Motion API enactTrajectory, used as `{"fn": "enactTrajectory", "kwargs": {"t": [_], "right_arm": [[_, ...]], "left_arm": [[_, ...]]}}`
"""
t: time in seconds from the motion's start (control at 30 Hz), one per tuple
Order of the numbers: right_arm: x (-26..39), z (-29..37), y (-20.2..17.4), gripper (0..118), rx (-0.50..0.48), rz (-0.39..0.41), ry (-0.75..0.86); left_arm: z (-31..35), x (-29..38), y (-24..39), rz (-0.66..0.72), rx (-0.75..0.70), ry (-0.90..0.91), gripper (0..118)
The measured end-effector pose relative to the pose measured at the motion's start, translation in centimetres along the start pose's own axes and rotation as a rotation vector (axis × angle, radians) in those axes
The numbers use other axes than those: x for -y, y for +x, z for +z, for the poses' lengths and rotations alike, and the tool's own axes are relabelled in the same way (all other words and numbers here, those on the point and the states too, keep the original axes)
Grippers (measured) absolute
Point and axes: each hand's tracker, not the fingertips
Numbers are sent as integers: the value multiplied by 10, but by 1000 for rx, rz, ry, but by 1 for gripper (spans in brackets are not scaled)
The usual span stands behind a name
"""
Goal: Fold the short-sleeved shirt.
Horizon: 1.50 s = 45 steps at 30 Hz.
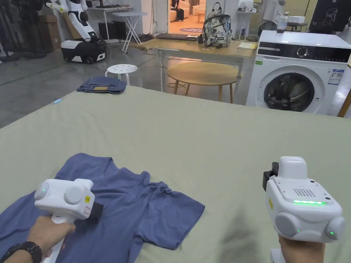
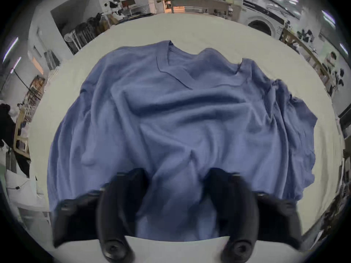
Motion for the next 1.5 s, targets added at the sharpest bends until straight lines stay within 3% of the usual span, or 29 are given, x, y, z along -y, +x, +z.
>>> {"fn": "enactTrajectory", "kwargs": {"t": [0.03,0.17,0.37,0.8,1.1,1.5], "right_arm": [[4,-3,0,0,3,1,-2],[8,-2,0,0,9,-2,-16],[9,0,1,0,11,-4,-18],[-3,14,25,0,55,-62,24],[-14,36,70,0,133,-81,74],[-17,85,150,0,288,-87,123]], "left_arm": [[4,2,3,-27,-12,21,0],[5,4,-1,-103,-25,41,0],[14,-11,-23,-79,7,110,0],[127,-77,12,-98,131,481,0],[221,-130,110,-226,259,677,0],[250,-142,310,-410,547,722,0]]}}
